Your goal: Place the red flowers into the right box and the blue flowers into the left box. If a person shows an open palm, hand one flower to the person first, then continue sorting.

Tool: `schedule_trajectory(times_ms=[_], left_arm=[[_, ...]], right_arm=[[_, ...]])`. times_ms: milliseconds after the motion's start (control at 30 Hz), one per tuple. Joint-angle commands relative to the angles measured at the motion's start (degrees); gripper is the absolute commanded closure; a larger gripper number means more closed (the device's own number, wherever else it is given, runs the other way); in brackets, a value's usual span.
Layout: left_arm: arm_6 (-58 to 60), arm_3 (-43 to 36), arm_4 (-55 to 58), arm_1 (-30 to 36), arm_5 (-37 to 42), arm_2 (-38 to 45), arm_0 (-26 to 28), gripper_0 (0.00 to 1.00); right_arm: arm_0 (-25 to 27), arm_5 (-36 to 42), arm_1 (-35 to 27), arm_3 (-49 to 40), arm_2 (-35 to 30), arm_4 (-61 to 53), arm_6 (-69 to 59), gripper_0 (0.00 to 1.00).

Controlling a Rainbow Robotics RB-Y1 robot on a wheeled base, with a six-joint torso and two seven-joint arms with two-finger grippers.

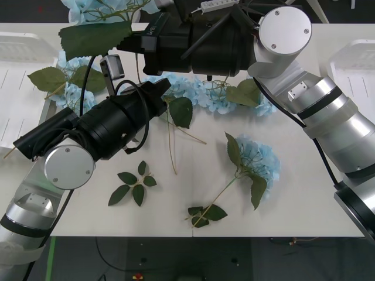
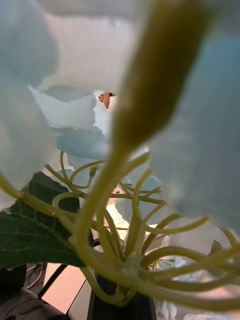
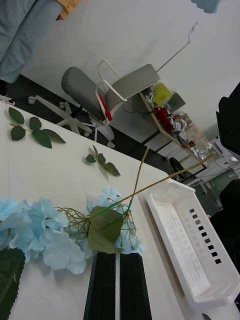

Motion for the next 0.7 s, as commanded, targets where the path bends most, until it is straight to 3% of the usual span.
schedule_trajectory(times_ms=[33, 67, 233, 467, 700], left_arm=[[-2.12, -0.55, 3.01, 2.65, -1.12, 0.84, -1.17, 1.0], [-2.12, -0.55, 4.5, 4.15, -1.12, 1.28, -0.91, 1.0], [-1.94, -0.46, 11.27, 10.56, -1.12, 4.89, 0.67, 1.0], [-1.33, 1.47, 17.25, 20.49, 2.75, 13.24, 1.9, 1.0], [-0.36, 10.0, 21.47, 37.63, 30.35, 27.91, -2.49, 1.0]], right_arm=[[-2.87, -0.75, 1.96, -1.92, 0.33, 1.41, -1.78, 0.6], [-2.87, -0.92, 1.96, -2.0, 0.33, 1.5, -1.86, 0.5], [-2.87, -1.01, 1.87, -2.0, 0.41, 1.5, -2.48, 0.23], [-2.87, -1.01, 1.87, -2.0, 0.33, 1.41, -2.48, 0.17], [-2.87, -1.01, 0.73, -2.0, 0.15, -0.87, -2.74, 0.17]])
